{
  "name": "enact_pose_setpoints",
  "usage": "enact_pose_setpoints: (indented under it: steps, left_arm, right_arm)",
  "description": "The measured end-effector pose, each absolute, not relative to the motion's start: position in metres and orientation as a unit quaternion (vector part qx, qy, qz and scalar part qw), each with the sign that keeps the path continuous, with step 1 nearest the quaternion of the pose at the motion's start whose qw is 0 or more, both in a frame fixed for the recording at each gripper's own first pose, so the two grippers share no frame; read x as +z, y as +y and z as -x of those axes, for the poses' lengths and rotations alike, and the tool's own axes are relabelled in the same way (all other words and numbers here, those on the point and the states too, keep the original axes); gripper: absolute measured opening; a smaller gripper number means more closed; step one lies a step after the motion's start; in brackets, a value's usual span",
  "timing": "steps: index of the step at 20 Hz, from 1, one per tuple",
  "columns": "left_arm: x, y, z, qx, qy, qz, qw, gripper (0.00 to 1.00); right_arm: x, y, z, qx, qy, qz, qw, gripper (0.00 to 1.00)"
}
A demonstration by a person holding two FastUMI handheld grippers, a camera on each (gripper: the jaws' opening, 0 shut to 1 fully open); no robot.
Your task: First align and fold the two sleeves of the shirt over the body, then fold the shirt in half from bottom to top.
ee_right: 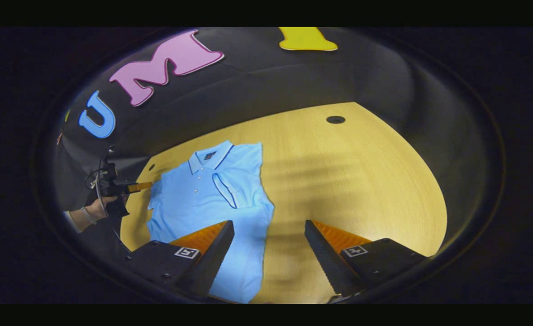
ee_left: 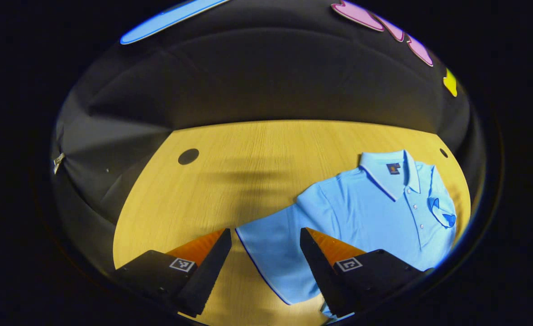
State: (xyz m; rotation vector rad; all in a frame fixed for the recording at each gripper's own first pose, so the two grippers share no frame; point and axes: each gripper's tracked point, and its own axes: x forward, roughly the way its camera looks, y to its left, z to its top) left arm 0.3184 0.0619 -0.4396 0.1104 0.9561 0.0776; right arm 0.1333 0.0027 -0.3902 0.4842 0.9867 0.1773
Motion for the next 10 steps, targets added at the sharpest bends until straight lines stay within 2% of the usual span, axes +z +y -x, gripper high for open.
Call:
enact_pose_setpoints:
  steps: [3,4,5,6,7,10]
  left_arm:
    - [-0.458,0.068,-0.315,0.045,0.480,-0.057,0.874,0.98]
    - [-0.460,0.064,-0.312,0.042,0.485,-0.046,0.873,0.98]
    - [-0.458,0.061,-0.317,0.039,0.476,-0.035,0.878,0.98]
    - [-0.462,0.060,-0.311,0.032,0.484,-0.024,0.874,0.95]
    - [-0.461,0.058,-0.312,0.028,0.476,-0.019,0.879,0.93]
    - [-0.462,0.046,-0.312,0.011,0.475,-0.040,0.879,0.31]
  right_arm:
    - [-0.393,-0.004,-0.135,0.076,0.472,-0.232,0.847,0.98]
    - [-0.392,-0.001,-0.136,0.077,0.472,-0.239,0.845,0.91]
    - [-0.392,0.002,-0.139,0.079,0.473,-0.245,0.843,0.91]
    - [-0.393,0.005,-0.141,0.080,0.473,-0.247,0.842,0.98]
    - [-0.394,0.008,-0.143,0.082,0.474,-0.247,0.841,0.92]
    - [-0.395,0.018,-0.145,0.093,0.477,-0.247,0.838,0.91]
